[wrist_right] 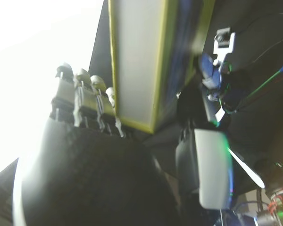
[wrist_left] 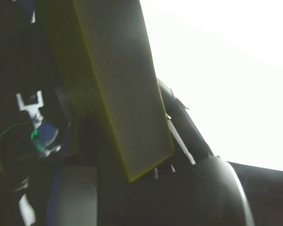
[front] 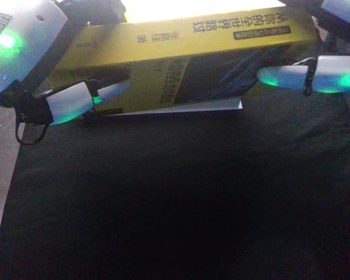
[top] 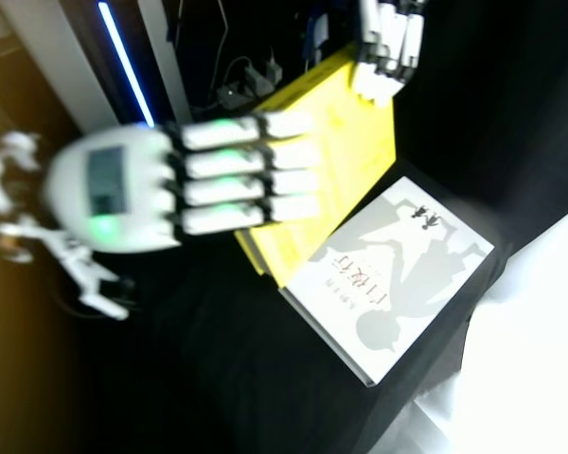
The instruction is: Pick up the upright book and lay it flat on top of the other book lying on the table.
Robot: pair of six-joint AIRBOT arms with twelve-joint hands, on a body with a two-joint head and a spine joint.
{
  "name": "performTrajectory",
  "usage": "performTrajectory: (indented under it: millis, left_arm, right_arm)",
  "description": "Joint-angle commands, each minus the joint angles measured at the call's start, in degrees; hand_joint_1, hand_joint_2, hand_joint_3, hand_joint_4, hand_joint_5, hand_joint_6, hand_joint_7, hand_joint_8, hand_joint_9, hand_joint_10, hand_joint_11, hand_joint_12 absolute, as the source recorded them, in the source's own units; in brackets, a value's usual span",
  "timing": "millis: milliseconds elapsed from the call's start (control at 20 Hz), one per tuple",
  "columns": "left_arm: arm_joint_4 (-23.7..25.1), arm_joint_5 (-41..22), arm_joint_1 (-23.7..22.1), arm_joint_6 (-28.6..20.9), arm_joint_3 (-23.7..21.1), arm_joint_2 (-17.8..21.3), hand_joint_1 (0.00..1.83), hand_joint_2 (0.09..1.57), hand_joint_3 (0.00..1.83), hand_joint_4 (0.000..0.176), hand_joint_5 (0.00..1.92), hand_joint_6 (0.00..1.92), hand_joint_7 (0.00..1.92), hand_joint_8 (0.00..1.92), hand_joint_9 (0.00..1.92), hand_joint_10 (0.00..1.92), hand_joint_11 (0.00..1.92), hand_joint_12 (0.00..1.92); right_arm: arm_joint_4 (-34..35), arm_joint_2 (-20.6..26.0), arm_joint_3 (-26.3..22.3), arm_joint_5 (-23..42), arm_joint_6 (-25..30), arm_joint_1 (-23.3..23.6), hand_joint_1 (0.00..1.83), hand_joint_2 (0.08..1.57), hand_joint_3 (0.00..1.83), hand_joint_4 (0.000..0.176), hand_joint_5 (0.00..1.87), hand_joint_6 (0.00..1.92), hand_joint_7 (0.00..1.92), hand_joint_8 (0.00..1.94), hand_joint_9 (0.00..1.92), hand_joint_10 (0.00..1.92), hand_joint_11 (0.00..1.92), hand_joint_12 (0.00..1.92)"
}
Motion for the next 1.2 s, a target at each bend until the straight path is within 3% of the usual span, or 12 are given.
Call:
performTrajectory:
  millis: [0,100,150,200,250,350,400,450,550,750,950,1150]
  left_arm:
    - [2.8,-12.3,-1.0,-1.3,-0.3,-0.1,1.25,1.15,0.0,0.0,0.78,1.18,1.03,1.01,1.1,0.86,1.06,1.21]
    - [3.6,-13.4,-1.1,-1.3,-0.5,-0.2,1.36,1.16,0.0,0.0,0.72,1.24,0.9,1.07,0.97,1.18,1.0,1.22]
    - [3.7,-13.6,-1.1,-1.3,-0.5,-0.2,1.36,1.16,0.0,0.0,0.72,1.24,0.9,1.07,0.97,1.18,1.0,1.22]
    - [3.9,-13.9,-1.1,-1.3,-0.6,-0.2,1.36,1.16,0.0,0.0,0.73,1.21,0.89,1.11,0.96,1.2,0.96,1.22]
    - [4.0,-14.1,-1.1,-1.3,-0.7,-0.2,1.36,1.15,0.0,0.0,0.75,1.18,0.9,1.1,0.97,1.2,0.96,1.21]
    - [4.1,-14.0,-1.1,-1.3,-0.7,-0.2,1.37,1.15,0.0,0.0,0.75,1.16,0.91,1.09,0.98,1.18,1.0,1.16]
    - [4.1,-14.0,-1.0,-1.3,-0.7,-0.2,1.36,1.15,0.0,0.0,0.7,1.15,0.95,1.11,0.92,1.27,0.59,1.36]
    - [4.1,-14.1,-0.9,-1.3,-0.8,-0.2,1.36,1.15,0.0,0.0,0.7,1.15,0.95,1.11,0.92,1.27,0.59,1.36]
    - [4.1,-14.5,-0.3,-1.3,-1.0,0.1,0.86,1.06,0.0,0.157,0.19,0.09,0.28,0.14,0.23,0.56,0.03,1.23]
    - [2.2,-16.6,2.3,-1.3,-2.1,1.4,0.7,0.96,0.0,0.176,0.0,0.0,0.0,0.0,0.0,0.01,0.0,0.03]
    - [-1.6,-18.4,6.0,-1.3,-2.8,2.5,0.74,0.91,0.0,0.176,0.0,0.0,0.0,0.0,0.0,0.0,0.0,0.0]
    - [-6.0,-20.4,12.1,-1.3,-4.3,3.5,0.74,0.95,0.0,0.176,0.0,0.0,0.0,0.0,0.0,0.0,0.0,0.0]
  right_arm:
    - [1.1,-0.6,0.2,3.7,0.3,0.8,0.82,1.12,0.0,0.0,0.04,0.03,0.09,0.03,0.02,0.18,0.01,0.7]
    - [1.1,-2.2,1.7,2.6,0.7,1.3,1.1,1.06,0.0,0.0,0.36,0.2,0.51,0.17,0.27,0.92,0.03,1.76]
    - [1.1,-2.3,1.8,2.5,0.7,1.4,1.1,1.06,0.0,0.0,0.36,0.2,0.51,0.17,0.27,0.92,0.03,1.76]
    - [1.0,-2.6,2.2,2.1,0.7,1.9,1.42,1.03,0.05,0.0,0.64,0.33,0.93,0.66,0.9,1.07,0.62,1.67]
    - [0.8,-2.7,2.2,1.9,0.7,2.6,1.19,1.16,0.03,0.0,0.77,1.05,1.24,1.46,1.33,1.65,1.24,1.87]
    - [0.7,-2.6,2.4,1.8,0.7,3.1,1.2,1.22,0.01,0.0,0.75,1.31,0.91,1.45,1.29,1.74,1.31,1.92]
    - [0.7,-2.6,2.5,1.8,0.7,3.2,1.1,1.26,0.01,0.0,0.71,1.39,1.35,1.92,1.56,1.91,1.62,1.92]
    - [0.8,-2.6,2.6,1.8,0.7,3.3,1.1,1.26,0.01,0.0,0.71,1.39,1.35,1.92,1.56,1.91,1.62,1.92]
    - [0.9,-2.6,2.7,1.8,0.6,3.7,1.17,1.29,0.01,0.0,0.61,1.32,0.86,1.69,1.17,1.8,1.17,1.92]
    - [1.0,-2.5,2.8,1.8,0.1,5.6,1.12,1.26,0.0,0.0,0.7,1.36,1.09,1.75,1.39,1.83,1.43,1.92]
    - [1.3,-1.7,2.9,1.8,0.1,6.9,1.21,1.24,0.0,0.0,0.6,1.39,0.92,1.3,1.11,1.25,0.92,1.75]
    - [1.4,-1.3,3.7,1.4,0.0,10.1,1.06,1.31,0.01,0.0,0.63,1.51,1.3,1.94,1.46,1.92,1.41,1.92]
